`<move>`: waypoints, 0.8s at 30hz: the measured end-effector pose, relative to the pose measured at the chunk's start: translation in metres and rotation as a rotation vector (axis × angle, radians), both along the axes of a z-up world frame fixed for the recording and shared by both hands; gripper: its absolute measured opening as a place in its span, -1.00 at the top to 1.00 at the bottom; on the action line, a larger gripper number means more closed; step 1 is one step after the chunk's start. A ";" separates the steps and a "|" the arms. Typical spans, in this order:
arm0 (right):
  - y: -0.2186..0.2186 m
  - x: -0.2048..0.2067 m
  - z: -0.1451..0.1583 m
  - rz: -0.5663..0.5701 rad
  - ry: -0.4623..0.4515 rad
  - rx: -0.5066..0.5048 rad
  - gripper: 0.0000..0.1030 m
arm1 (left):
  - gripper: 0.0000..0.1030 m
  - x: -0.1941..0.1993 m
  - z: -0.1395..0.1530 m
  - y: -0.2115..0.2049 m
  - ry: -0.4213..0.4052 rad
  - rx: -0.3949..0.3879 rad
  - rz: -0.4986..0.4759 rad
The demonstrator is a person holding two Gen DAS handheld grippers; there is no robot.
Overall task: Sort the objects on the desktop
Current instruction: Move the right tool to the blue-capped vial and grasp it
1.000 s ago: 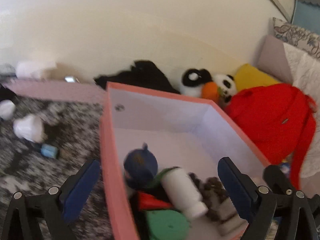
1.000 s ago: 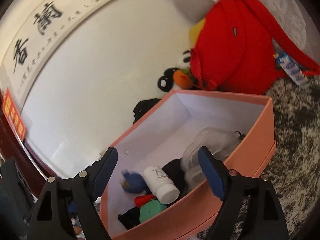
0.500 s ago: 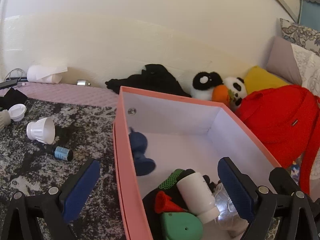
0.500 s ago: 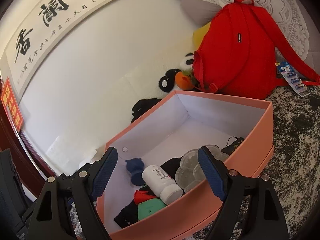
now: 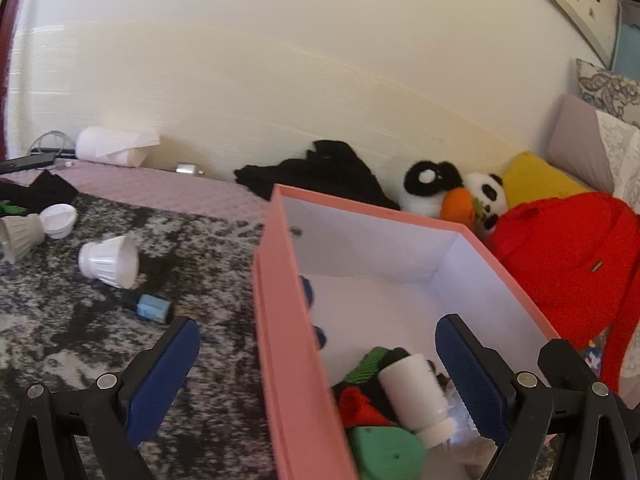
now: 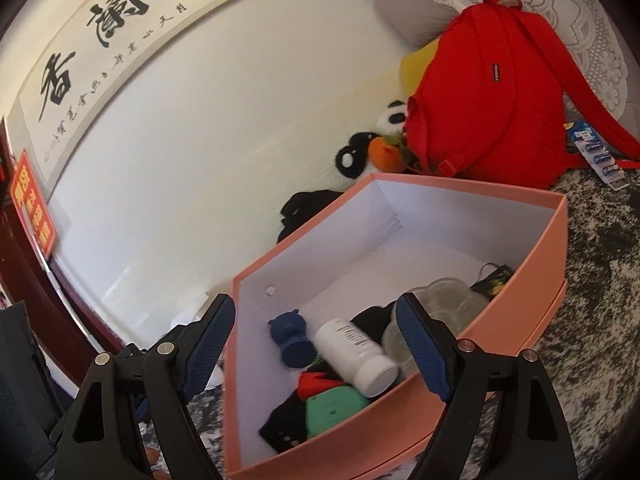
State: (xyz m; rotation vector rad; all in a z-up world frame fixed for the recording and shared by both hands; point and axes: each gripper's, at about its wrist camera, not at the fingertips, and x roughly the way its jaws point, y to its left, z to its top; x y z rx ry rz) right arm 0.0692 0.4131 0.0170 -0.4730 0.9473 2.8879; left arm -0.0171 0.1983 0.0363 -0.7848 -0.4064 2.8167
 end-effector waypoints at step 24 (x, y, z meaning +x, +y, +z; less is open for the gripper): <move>-0.178 -0.023 -0.004 0.316 -0.009 0.207 -0.68 | -0.90 0.024 -0.037 -0.195 -0.143 -0.283 0.328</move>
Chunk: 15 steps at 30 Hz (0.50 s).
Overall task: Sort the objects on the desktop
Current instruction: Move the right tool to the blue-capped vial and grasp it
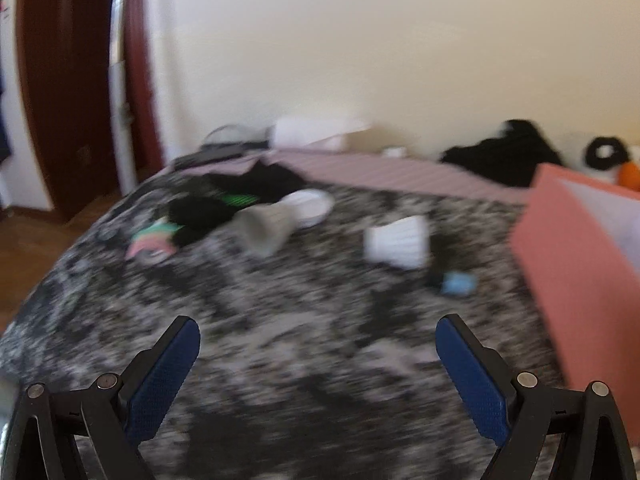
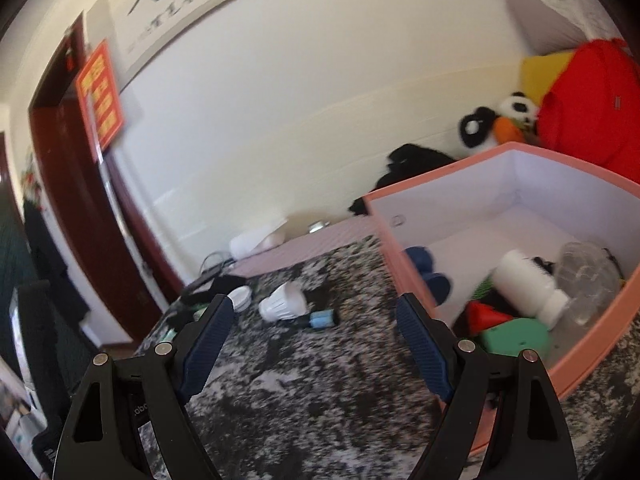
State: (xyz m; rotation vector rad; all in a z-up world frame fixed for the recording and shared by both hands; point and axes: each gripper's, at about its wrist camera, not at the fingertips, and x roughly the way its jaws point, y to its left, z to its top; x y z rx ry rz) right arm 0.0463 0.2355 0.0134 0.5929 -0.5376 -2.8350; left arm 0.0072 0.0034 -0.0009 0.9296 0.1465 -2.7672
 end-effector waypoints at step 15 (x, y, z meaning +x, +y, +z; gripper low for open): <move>-0.100 -0.163 -0.122 0.089 -0.350 0.272 -0.76 | -0.90 0.007 -0.014 -0.097 -0.042 0.113 0.141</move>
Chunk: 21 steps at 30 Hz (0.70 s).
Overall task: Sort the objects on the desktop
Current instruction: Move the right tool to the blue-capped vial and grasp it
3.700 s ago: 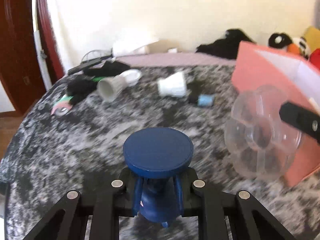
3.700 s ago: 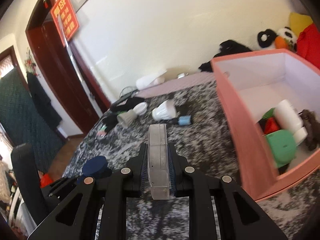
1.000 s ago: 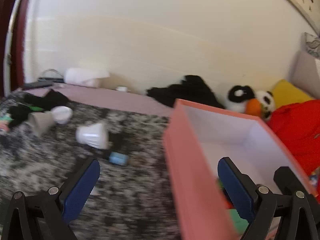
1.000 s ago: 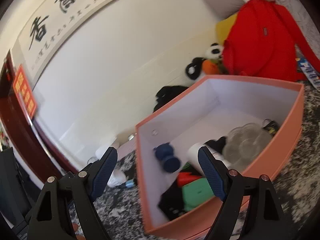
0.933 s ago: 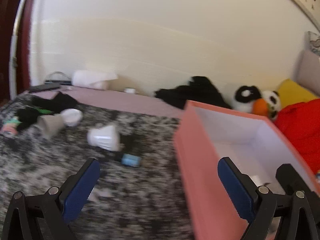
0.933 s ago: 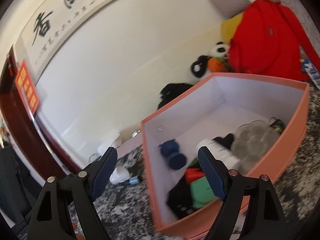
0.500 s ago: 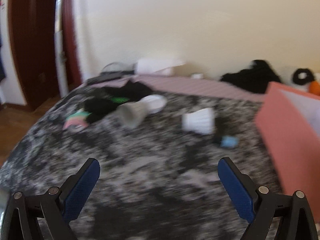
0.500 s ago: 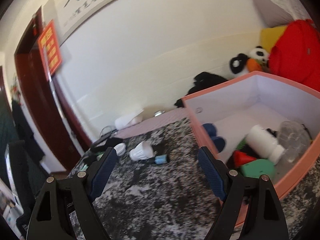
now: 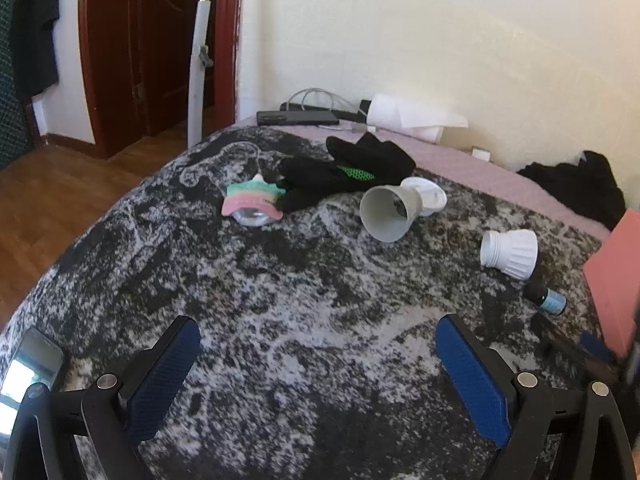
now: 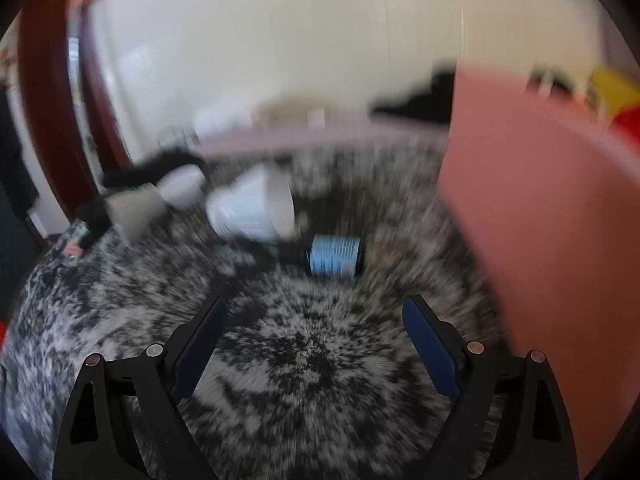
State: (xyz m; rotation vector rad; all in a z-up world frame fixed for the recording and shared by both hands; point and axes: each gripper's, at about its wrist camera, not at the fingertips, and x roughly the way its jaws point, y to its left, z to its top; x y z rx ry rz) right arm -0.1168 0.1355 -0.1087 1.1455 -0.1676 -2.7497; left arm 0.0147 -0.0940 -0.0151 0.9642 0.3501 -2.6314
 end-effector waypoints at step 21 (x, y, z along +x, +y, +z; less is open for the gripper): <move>0.022 -0.046 -0.010 -0.098 -0.122 -0.242 -0.27 | -0.90 -0.047 -0.024 0.020 -0.060 -0.052 -0.066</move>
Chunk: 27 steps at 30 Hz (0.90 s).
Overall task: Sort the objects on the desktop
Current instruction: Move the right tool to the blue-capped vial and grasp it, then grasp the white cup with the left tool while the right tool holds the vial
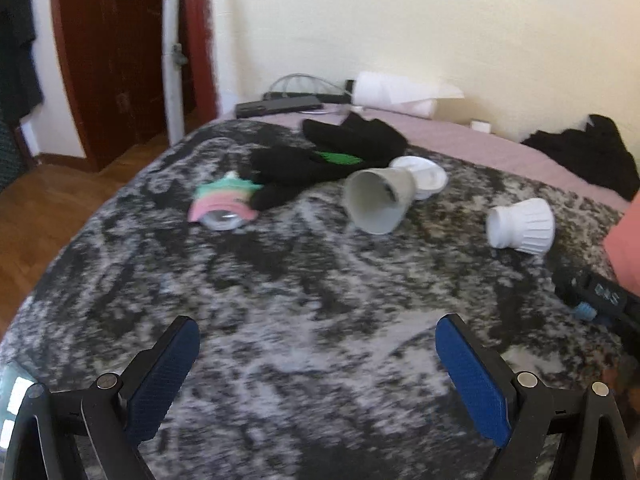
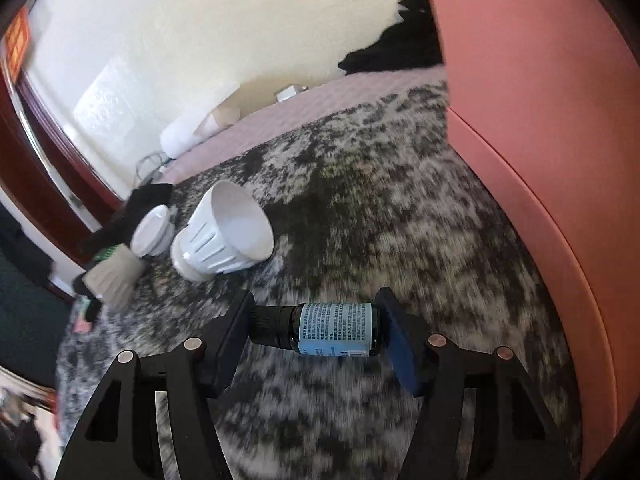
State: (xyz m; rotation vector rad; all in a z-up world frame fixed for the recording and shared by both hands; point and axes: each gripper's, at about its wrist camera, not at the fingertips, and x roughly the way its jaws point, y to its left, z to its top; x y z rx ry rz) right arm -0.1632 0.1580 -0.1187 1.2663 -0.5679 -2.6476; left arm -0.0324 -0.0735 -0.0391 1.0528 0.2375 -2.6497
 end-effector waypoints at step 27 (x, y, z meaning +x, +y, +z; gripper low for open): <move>0.042 0.113 0.048 0.070 0.013 -0.195 -0.27 | 0.53 -0.178 -0.019 0.140 -0.104 0.065 -0.285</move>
